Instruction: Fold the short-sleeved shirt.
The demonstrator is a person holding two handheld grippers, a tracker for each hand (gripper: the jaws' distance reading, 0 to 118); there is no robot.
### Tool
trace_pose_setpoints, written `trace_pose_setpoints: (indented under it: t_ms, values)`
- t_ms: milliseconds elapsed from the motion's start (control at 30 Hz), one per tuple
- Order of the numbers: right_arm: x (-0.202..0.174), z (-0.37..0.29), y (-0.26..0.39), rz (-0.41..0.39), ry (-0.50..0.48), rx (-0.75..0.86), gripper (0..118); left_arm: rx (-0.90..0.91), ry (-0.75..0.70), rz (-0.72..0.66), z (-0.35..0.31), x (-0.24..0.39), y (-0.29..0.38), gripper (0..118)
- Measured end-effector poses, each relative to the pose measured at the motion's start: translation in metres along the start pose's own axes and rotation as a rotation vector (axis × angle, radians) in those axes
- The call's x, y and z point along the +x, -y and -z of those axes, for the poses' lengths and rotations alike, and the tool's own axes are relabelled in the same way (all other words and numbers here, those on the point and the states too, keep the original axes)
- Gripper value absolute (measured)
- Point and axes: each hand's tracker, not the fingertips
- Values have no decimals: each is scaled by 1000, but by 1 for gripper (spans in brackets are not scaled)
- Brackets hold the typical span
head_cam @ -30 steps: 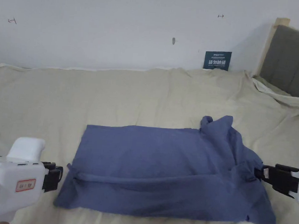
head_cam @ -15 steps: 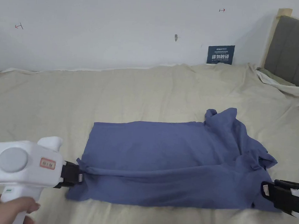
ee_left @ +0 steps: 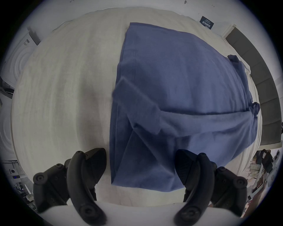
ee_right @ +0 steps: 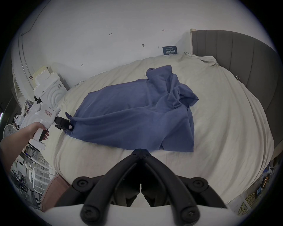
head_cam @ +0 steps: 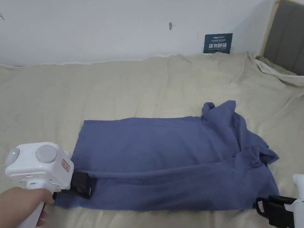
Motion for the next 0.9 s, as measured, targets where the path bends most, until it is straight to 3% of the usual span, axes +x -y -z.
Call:
trace_pose_setpoints:
  t_ms: [100,167,300,367,467,567,733,800,867,900]
  values:
    - [0,5,0,0,0,-16,0,-9,-2,0,-5,2,-1,96]
    - [-1,8,-1,-7,-2,-25,0,-21,-19,39,-11,5,5,87]
    - [-2,10,-3,-16,-15,-24,0,17,-22,89,-23,4,7,23]
    - [-2,10,-5,-20,-13,-10,0,19,-7,98,-20,2,5,16]
    - [5,3,-15,-16,26,91,0,21,-8,113,-22,5,5,14]
    - [25,-1,-41,14,75,86,0,32,-44,177,-29,11,6,13]
    - [60,34,-85,49,60,-275,0,55,-76,221,-44,21,4,12]
    - [64,46,-92,33,121,-272,0,68,-75,223,-50,21,3,10]
    - [74,68,-103,75,143,-355,0,101,-61,213,-59,26,3,10]
    - [81,77,-105,124,136,-402,22,105,-61,215,-63,29,2,10]
